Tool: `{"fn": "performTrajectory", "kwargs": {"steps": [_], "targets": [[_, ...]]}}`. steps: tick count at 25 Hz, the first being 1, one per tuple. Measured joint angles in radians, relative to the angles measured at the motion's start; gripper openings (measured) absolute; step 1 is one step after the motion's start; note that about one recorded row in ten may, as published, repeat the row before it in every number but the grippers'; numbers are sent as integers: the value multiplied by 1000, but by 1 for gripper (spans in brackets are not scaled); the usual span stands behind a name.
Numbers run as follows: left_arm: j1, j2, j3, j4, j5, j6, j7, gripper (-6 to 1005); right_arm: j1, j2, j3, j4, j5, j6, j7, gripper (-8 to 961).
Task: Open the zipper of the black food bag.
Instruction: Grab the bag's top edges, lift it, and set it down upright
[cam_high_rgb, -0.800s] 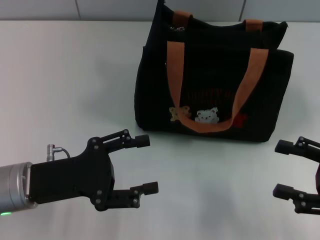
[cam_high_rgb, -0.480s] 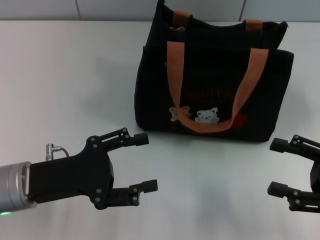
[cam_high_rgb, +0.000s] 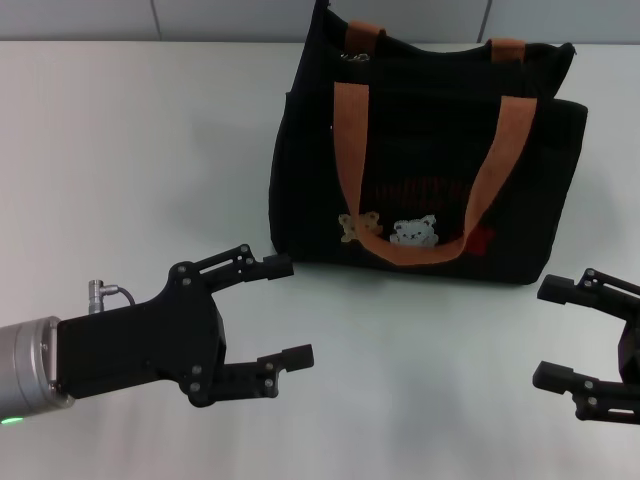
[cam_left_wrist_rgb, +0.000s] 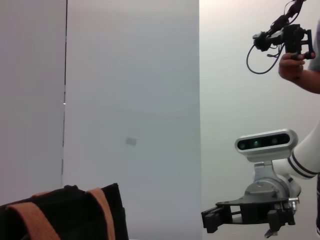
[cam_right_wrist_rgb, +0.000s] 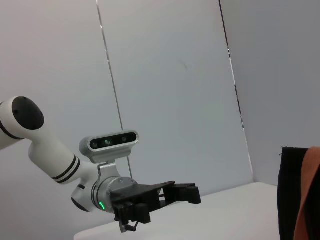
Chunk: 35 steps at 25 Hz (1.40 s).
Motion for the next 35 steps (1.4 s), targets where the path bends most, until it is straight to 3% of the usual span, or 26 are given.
{"fn": "performTrajectory", "kwargs": {"steps": [7,8,10,15,21,25,35], "targets": [[-1,-1,-1,-20,-48,-55,1,825,-2,0,4,0,4,7,0,840],[7,-2,-16,-62,-132,-122,16,825,-4,0,8,0,4,8,0,840],[9,-3,-25,-87,-171,-156,30,825,-6,0,9,0,4,9,-6,840],[-17,-6,-75,-272,-346,-409,172,825,-7,0,8,0,5,9,-24,839],[-58,-7,-87,-350,-343,-485,250,825,-8,0,10,0,5,9,-25,839],[-68,-8,-192,-448,-339,-558,406,825,-9,0,11,0,5,9,-25,839],[-73,-8,-203,-460,-330,-571,446,670,-10,0,14,0,7,9,-26,839]]}}
